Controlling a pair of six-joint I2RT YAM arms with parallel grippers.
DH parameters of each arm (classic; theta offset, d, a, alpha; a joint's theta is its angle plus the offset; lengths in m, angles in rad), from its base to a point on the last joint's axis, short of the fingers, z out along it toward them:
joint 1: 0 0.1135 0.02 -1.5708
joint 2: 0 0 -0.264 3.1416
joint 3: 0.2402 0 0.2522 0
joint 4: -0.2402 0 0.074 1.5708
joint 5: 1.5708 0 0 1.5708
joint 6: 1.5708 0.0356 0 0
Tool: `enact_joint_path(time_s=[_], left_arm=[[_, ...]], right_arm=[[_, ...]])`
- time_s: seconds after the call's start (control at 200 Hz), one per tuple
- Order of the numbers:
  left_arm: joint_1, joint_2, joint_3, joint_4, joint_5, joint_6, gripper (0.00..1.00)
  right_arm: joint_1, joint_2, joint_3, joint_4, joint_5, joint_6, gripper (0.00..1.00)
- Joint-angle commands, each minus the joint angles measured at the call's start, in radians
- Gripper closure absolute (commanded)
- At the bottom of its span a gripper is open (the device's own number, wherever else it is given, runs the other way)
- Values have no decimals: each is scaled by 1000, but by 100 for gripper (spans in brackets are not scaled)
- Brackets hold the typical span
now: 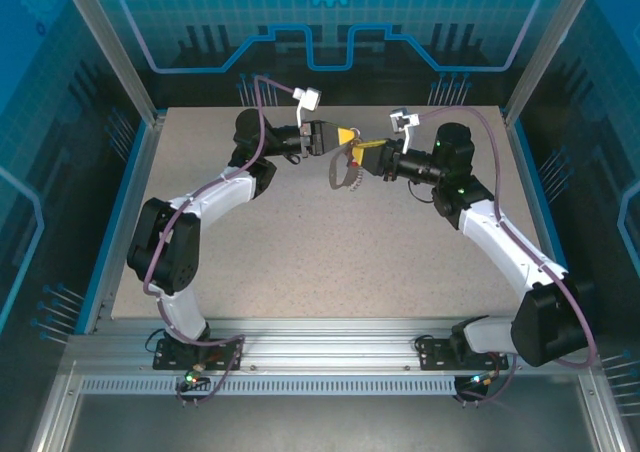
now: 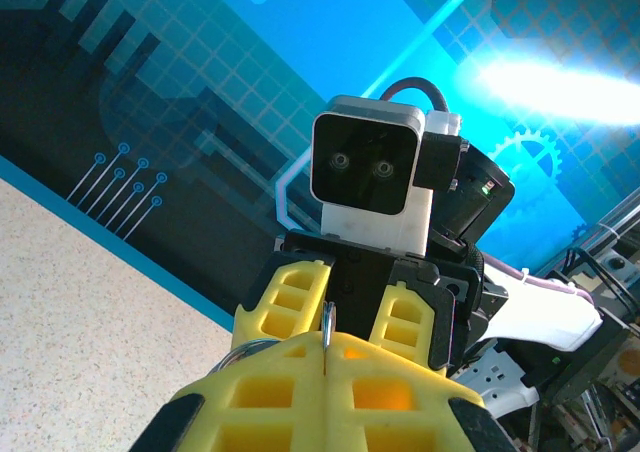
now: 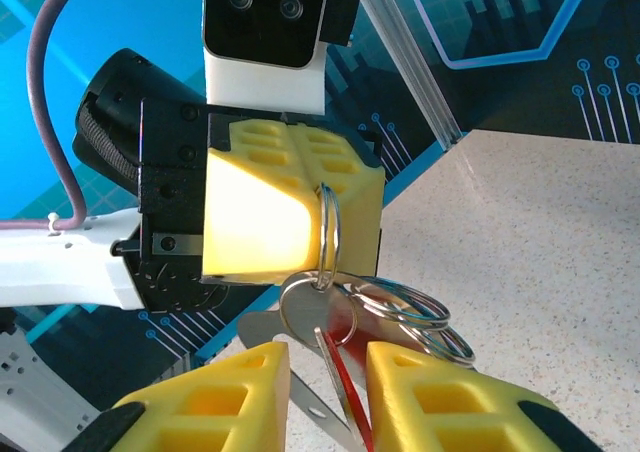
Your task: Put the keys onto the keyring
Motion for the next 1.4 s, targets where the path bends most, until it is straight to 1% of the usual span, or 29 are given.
enact_joint_path(time_s=[0.0,0.15,0.19,0.265,0.345,0.545,0.645,0.69,0.805,0.93,1.03,1.215,1.391], left_arm=[[-5,-32,23,17,-24,7,100],[-5,-33,23,16,-26,7,100],[-5,-35,22,17,-28,7,100],[-5,-35,24,16,-28,6,100],[-6,-35,23,16,-29,6,100],[-8,-37,24,17,-29,7,100],[-8,-39,25,17,-31,7,100],[-10,-39,25,15,-31,8,100],[-10,-41,22,11,-31,15,100],[-8,-45,20,-6,-29,34,100],[-8,-49,21,-37,-29,61,100],[-10,-78,21,-132,-31,150,100],[-18,-98,24,-205,-29,210,100]], right_arm=[[5,-1,-9,29,-32,-10,74],[6,7,-21,51,-55,6,76],[8,9,-23,56,-60,9,74],[13,14,-25,56,-65,11,67],[19,20,-26,56,-60,11,63],[24,39,-25,57,-28,18,63],[23,48,-22,65,-20,29,67],[24,49,-21,70,-18,33,71],[24,41,-22,63,-16,27,89],[15,17,-12,-29,-7,-19,100],[-2,-6,-14,-74,-13,-43,100],[-32,-43,-13,-137,-19,-73,100],[-45,-39,15,-174,-36,-93,100]])
